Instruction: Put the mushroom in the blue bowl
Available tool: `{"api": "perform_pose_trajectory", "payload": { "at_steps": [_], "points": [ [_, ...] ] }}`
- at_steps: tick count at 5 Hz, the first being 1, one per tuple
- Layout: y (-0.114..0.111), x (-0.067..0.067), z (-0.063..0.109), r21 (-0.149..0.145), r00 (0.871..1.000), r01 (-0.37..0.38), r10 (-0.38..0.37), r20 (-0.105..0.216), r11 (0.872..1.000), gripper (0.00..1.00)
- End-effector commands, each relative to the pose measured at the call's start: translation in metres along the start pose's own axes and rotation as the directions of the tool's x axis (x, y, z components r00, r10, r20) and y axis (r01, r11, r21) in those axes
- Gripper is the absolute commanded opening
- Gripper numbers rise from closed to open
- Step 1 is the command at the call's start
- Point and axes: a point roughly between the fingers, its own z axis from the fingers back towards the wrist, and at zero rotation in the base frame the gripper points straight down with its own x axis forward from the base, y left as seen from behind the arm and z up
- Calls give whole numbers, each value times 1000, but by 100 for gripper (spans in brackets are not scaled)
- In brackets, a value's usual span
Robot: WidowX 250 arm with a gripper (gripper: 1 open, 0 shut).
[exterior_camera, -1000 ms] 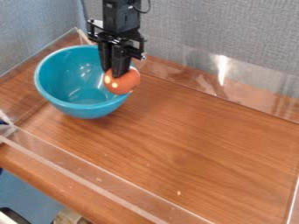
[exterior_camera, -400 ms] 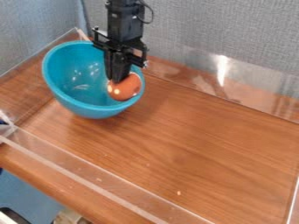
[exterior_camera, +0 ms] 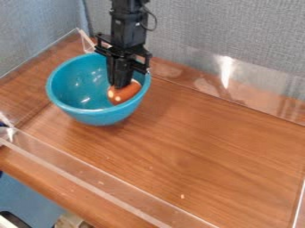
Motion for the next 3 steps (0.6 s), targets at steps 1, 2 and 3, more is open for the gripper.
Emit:
{"api": "perform_pose_trajectory", "payload": {
  "at_steps": [1,2,3],
  "points": [
    [4,9,21,37,998,-7,5,66,999,0],
    [7,9,22,44,998,-16,13,68,999,0],
    [10,10,24,53,997,-27,24,69,998,0]
  ]
}}
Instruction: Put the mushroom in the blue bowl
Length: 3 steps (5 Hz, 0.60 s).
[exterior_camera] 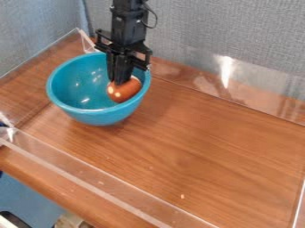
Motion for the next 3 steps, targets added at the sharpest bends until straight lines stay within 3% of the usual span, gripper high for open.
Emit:
{"api": "perform_pose_trajectory", "payload": {
  "at_steps": [1,3],
  "points": [
    [9,6,18,34,998,-20,19,54,999,0],
    [20,9,16,46,998,-49,47,45,998,0]
  ]
}}
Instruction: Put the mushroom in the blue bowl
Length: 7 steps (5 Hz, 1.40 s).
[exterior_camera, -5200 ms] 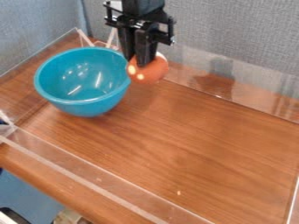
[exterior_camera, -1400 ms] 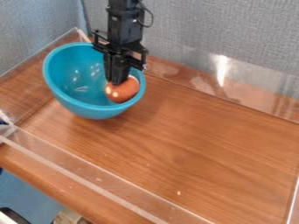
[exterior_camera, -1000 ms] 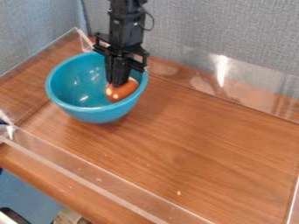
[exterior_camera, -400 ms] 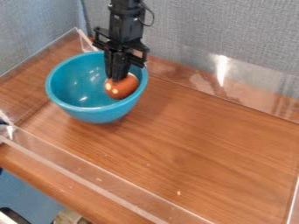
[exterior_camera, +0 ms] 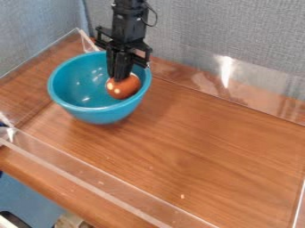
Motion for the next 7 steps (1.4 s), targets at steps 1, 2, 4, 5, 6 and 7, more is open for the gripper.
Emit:
{"api": "perform_pose_trajectory", "payload": {
  "at_steps": [1,2,4,5,6,7],
  "points": [
    [15,3,16,24,998,-40,39,53,999,0],
    [17,1,15,22,998,-49,48,51,999,0],
    [19,-3,14,19,997,-68,67,45,997,0],
    [20,-5,15,17,996,-79,78,45,997,100],
    [21,-8,15,16,995,-88,87,44,996,100],
    [17,-14,21,10,994,-94,94,54,996,100]
  ]
}}
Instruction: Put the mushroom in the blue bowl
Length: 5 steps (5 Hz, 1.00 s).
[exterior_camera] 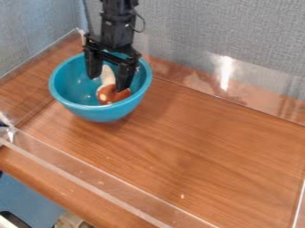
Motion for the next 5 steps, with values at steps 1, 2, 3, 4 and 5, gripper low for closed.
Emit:
{"api": "perform_pose_trajectory", "payload": {
  "at_steps": [1,2,3,4,5],
  "points": [
    [4,-9,34,17,995,-36,34,90,999,100],
    [1,-14,39,12,994,-38,37,101,999,100],
    [-3,-18,44,12,994,-38,37,107,999,100],
    [-8,-23,50,13,993,-35,33,114,999,100],
    [-13,-27,55,13,992,-32,31,120,999,100]
  ]
}}
